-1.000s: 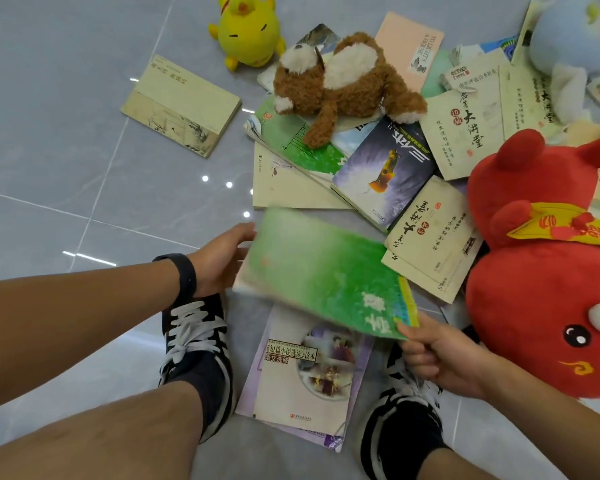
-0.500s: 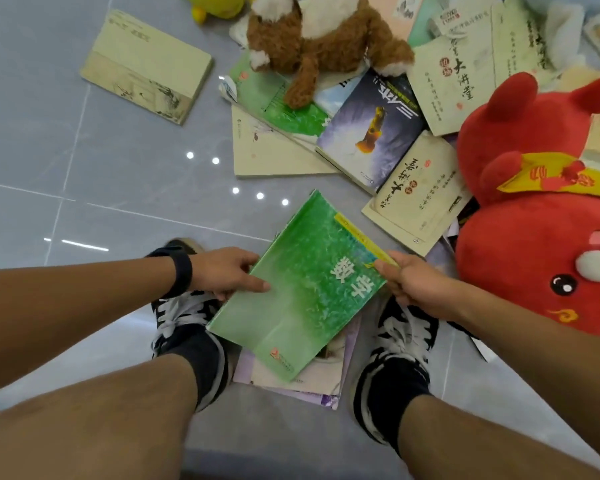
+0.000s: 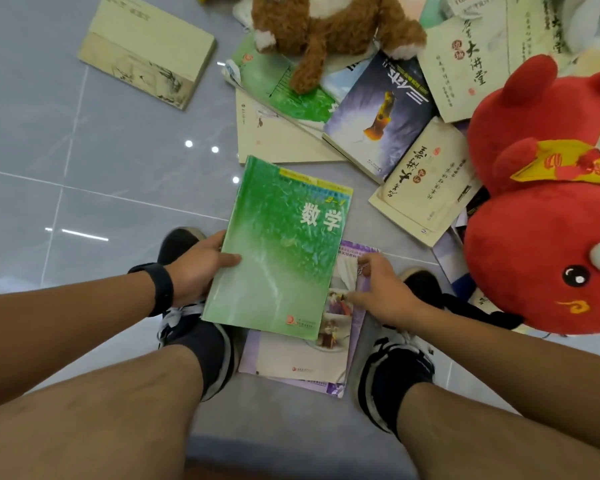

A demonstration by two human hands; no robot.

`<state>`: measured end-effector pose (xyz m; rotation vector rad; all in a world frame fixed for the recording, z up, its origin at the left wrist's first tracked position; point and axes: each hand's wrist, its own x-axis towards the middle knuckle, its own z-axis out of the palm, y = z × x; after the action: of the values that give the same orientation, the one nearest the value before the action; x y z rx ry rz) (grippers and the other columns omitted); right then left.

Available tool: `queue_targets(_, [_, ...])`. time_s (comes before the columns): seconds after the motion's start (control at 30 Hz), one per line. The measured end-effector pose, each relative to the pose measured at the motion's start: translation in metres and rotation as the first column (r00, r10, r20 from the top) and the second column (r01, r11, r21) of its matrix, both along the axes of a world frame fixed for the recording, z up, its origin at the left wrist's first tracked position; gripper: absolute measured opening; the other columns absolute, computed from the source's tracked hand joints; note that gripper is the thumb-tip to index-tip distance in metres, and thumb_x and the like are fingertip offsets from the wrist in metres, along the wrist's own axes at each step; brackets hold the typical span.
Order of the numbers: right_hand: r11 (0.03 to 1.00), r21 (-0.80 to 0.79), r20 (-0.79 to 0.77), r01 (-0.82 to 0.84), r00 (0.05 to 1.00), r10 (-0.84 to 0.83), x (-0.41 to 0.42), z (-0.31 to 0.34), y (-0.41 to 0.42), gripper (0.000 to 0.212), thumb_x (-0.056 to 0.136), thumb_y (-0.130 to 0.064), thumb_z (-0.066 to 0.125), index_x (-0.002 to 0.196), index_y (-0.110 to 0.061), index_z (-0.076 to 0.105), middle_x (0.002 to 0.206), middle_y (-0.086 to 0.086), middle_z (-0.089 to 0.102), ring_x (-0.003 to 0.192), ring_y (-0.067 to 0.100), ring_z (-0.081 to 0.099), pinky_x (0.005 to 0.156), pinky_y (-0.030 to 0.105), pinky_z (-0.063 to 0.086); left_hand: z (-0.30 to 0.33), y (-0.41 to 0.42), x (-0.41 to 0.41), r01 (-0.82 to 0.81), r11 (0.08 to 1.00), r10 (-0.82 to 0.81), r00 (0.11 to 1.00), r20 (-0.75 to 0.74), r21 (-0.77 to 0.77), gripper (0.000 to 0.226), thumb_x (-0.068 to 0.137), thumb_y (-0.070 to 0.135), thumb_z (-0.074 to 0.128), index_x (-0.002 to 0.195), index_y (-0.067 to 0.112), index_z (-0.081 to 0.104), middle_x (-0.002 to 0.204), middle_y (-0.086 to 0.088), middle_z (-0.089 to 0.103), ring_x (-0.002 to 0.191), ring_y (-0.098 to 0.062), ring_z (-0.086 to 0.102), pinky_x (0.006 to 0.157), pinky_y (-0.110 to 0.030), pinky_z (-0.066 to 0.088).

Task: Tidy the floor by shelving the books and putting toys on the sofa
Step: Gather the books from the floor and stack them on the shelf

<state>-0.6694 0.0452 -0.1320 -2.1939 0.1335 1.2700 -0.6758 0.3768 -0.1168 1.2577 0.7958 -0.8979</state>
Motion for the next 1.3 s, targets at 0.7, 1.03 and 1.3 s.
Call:
queue_targets(0.7, [0.862,0.111,-0.545,0.495,0.755,-0.364,-0.023,0.014,0.017,0.034,0.092,-0.014,0.072,0.124,-0.015,0.061,0.095,0.007,0.074,0.066,0.008,0.062,0.057,0.020,0.046,0.008,-0.009,0.017,0.033,0.999,-0.032,0.999,-0.018,0.010,0.032,0.103,0.034,0.054,0.128,0.016,0.063,0.115,-0.008,0.075,0.104,-0.029,0.072,0.099,-0.050,0.053])
queue_targets(1.03, [0.836,0.128,-0.289,0.533,0.826,-0.483,-0.031,0.012,0.007,0.023,0.105,-0.010,0.043,0.116,-0.018,0.062,0.089,0.008,0.072,0.071,0.014,0.069,0.063,0.037,0.059,0.002,-0.008,0.010,0.078,0.997,-0.077,0.996,-0.052,0.011,0.028,0.105,0.013,0.048,0.130,0.022,0.060,0.119,-0.006,0.073,0.106,-0.027,0.072,0.091,-0.046,0.057])
queue_targets(1.3, [0.692,0.057,0.113,0.720,0.684,-0.721,-0.035,0.031,-0.042,0.024,0.103,-0.016,0.045,0.106,-0.033,0.062,0.107,0.008,0.071,0.097,0.031,0.069,0.083,0.055,0.059,0.008,-0.015,0.009,0.294,0.952,-0.299,0.953,0.050,0.088,0.073,0.092,-0.010,0.047,0.141,0.044,0.036,0.126,0.000,0.067,0.112,-0.026,0.067,0.091,-0.057,0.056])
